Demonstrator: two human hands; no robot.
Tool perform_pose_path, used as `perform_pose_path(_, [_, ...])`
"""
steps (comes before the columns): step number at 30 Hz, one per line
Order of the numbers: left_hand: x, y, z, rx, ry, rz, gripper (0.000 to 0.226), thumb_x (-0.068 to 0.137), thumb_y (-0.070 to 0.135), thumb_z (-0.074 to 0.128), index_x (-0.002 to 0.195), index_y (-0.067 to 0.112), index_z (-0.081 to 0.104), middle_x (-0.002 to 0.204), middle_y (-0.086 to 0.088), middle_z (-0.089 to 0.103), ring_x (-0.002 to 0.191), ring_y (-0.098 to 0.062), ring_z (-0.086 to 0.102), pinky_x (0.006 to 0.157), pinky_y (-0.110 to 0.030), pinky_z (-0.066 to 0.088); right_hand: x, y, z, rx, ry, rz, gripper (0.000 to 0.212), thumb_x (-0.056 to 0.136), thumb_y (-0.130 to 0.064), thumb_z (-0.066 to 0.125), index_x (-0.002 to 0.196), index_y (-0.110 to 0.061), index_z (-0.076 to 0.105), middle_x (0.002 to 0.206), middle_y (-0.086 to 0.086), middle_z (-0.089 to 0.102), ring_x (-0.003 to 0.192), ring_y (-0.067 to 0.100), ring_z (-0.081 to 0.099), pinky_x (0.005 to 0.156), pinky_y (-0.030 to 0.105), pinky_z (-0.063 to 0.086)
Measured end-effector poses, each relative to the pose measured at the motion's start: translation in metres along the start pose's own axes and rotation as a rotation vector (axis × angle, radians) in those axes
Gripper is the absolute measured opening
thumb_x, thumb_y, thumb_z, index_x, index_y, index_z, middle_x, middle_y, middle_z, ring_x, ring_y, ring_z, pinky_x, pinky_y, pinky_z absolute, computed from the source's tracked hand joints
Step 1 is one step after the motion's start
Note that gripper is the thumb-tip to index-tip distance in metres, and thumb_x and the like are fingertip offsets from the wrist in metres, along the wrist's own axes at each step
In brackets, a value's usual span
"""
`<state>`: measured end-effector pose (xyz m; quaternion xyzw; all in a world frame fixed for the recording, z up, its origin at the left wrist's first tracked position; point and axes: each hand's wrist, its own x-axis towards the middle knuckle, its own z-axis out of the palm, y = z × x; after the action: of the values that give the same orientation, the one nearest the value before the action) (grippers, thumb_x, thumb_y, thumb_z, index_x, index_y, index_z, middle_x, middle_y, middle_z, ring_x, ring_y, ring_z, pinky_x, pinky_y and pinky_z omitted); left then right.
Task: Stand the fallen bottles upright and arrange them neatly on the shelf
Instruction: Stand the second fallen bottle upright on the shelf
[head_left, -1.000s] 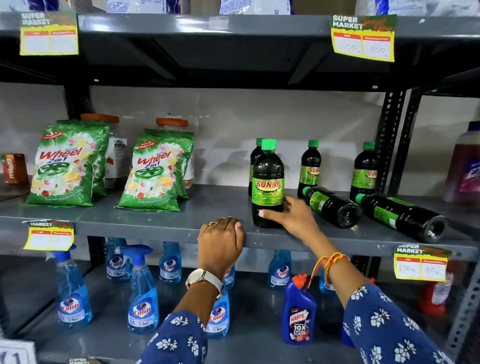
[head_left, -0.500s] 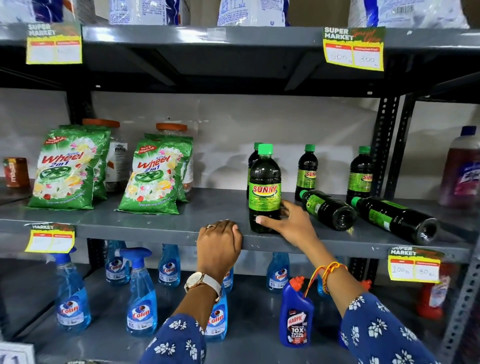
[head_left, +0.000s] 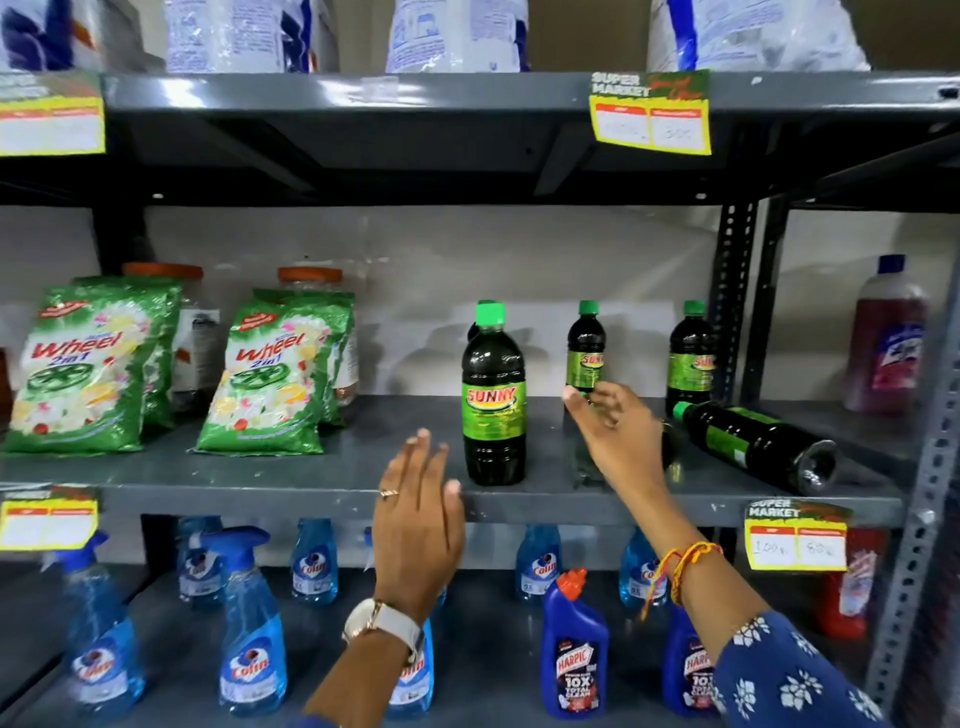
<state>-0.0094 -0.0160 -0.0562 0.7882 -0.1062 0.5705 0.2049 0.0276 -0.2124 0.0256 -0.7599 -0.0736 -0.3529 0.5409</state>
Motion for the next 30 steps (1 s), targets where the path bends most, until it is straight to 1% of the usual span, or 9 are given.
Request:
perform_pose_path(2, [-0.007, 0.029, 0.01, -0.078, 0.002, 0.228, 0.035, 0.092, 0.019, 0.038, 0.108, 0.001, 0.064, 0.122, -0.018, 0.061, 0.116, -0.031, 0.053, 0.099, -0.043, 0.04, 0.02, 0.001, -0.019, -0.203, 0.154, -0.145, 0.033, 0.078, -0.024, 0.067, 0.101, 0.0, 0.062, 0.095, 0.019, 0.068, 0.086, 0.032, 0.064, 0.079, 0.037, 0.05])
perform_pose_path(4, [-0.008, 0.064, 0.026, -0.133, -0.093, 0.363, 0.03, 0.09, 0.018, 0.042, 0.099, 0.004, 0.067, 0.113, -0.015, 0.067, 0.109, -0.028, 0.058, 0.094, -0.04, 0.045, 0.04, -0.001, -0.026, -0.5, 0.056, -0.132, 0.029, 0.076, -0.02, 0.065, 0.094, 0.002, 0.062, 0.092, 0.023, 0.066, 0.092, 0.039, 0.059, 0.079, 0.039, 0.047])
perform_pose_path(7, [0.003, 0.104, 0.049, -0.081, -0.239, 0.288, 0.028, 0.087, 0.018, 0.047, 0.094, 0.004, 0.07, 0.1, -0.013, 0.071, 0.097, -0.027, 0.064, 0.086, -0.034, 0.05, 0.056, -0.001, -0.017, -1.094, -0.232, 0.098, 0.047, 0.074, -0.042, 0.063, 0.109, -0.011, 0.058, 0.115, 0.012, 0.061, 0.119, 0.034, 0.042, 0.088, 0.037, 0.038])
perform_pose_path(10, [0.011, 0.111, 0.065, 0.045, -0.369, 0.183, 0.024, 0.085, 0.021, 0.049, 0.086, 0.007, 0.068, 0.088, -0.012, 0.07, 0.083, -0.029, 0.065, 0.074, -0.034, 0.05, 0.062, 0.017, -0.009, -1.332, -0.255, 0.06, 0.044, 0.078, -0.036, 0.061, 0.118, -0.02, 0.056, 0.123, 0.002, 0.059, 0.124, 0.028, 0.037, 0.086, 0.034, 0.038])
perform_pose_path(15, [0.008, 0.11, 0.077, 0.106, -0.399, 0.13, 0.033, 0.085, 0.026, 0.039, 0.089, 0.008, 0.067, 0.088, -0.009, 0.07, 0.078, -0.027, 0.065, 0.068, -0.035, 0.048, 0.064, 0.047, -0.022, -1.203, -0.051, -0.112, 0.023, 0.074, -0.026, 0.064, 0.094, -0.016, 0.066, 0.099, 0.006, 0.068, 0.107, 0.028, 0.051, 0.076, 0.031, 0.041])
perform_pose_path(18, [0.006, 0.11, 0.083, 0.117, -0.356, 0.125, 0.035, 0.085, 0.027, 0.038, 0.09, 0.01, 0.068, 0.09, -0.007, 0.071, 0.081, -0.026, 0.065, 0.069, -0.034, 0.048, 0.065, 0.058, -0.029, -0.945, 0.019, -0.177, 0.047, 0.068, -0.046, 0.07, 0.095, -0.009, 0.062, 0.089, 0.014, 0.068, 0.1, 0.032, 0.054, 0.071, 0.036, 0.044])
perform_pose_path(22, [0.005, 0.108, 0.086, 0.124, -0.325, 0.136, 0.035, 0.086, 0.027, 0.038, 0.091, 0.009, 0.067, 0.088, -0.007, 0.071, 0.08, -0.026, 0.065, 0.069, -0.034, 0.047, 0.065, 0.07, -0.034, -0.483, 0.028, -0.124, 0.064, 0.069, -0.053, 0.069, 0.109, -0.008, 0.05, 0.096, 0.021, 0.065, 0.096, 0.038, 0.057, 0.073, 0.04, 0.044])
perform_pose_path(27, [0.004, 0.107, 0.088, 0.123, -0.309, 0.132, 0.034, 0.086, 0.027, 0.037, 0.09, 0.01, 0.066, 0.086, -0.007, 0.07, 0.075, -0.027, 0.064, 0.066, -0.035, 0.045, 0.065, 0.075, -0.035, -0.22, -0.034, -0.021, 0.057, 0.068, -0.045, 0.072, 0.103, -0.008, 0.047, 0.091, 0.014, 0.067, 0.087, 0.034, 0.063, 0.072, 0.044, 0.051])
perform_pose_path(30, [0.004, 0.107, 0.088, 0.116, -0.313, 0.128, 0.035, 0.087, 0.027, 0.037, 0.091, 0.009, 0.066, 0.087, -0.007, 0.07, 0.076, -0.026, 0.063, 0.066, -0.035, 0.044, 0.067, 0.075, -0.035, -0.192, -0.051, 0.045, 0.068, 0.058, -0.057, 0.072, 0.104, -0.015, 0.047, 0.097, 0.007, 0.063, 0.093, 0.027, 0.06, 0.077, 0.041, 0.051])
